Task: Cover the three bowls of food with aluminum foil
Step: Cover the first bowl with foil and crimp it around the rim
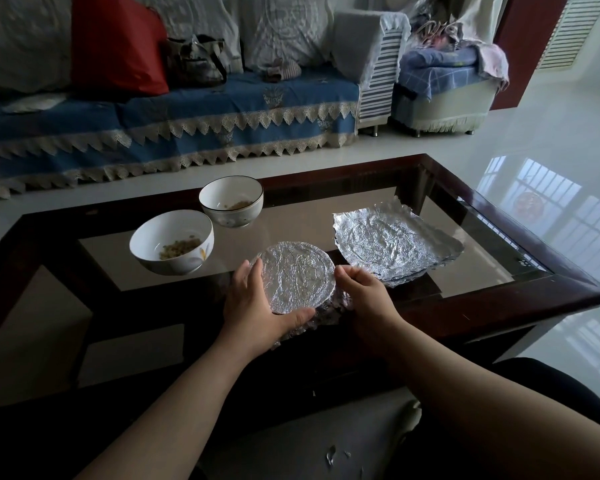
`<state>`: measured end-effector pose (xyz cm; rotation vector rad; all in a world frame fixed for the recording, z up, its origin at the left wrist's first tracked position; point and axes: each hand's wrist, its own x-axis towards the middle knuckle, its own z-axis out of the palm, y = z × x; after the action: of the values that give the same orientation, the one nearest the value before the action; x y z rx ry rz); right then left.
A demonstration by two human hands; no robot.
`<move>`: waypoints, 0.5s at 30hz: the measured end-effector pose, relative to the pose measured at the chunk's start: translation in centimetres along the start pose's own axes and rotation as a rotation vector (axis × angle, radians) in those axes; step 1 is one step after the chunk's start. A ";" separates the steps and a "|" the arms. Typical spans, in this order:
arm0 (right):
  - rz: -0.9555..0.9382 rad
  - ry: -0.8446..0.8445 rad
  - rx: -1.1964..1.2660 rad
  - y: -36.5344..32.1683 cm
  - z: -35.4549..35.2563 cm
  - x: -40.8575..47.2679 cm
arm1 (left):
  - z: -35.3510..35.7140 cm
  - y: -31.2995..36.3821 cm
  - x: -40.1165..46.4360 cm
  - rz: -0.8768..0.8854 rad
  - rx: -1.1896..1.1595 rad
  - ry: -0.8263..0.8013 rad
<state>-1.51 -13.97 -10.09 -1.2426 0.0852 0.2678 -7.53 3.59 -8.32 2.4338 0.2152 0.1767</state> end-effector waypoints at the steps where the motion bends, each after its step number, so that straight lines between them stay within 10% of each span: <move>1: 0.009 -0.008 0.009 0.0 0.0 0.0 | 0.1 0.0 0.0 -0.002 -0.009 0.003; 15: 0.093 0.096 0.006 0.4 0.5 0.0 | 0.5 0.0 0.1 0.004 -0.029 0.037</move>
<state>-1.69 -13.37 -10.31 -1.2471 0.2268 0.2876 -7.34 3.34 -8.68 2.4036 0.2233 0.2251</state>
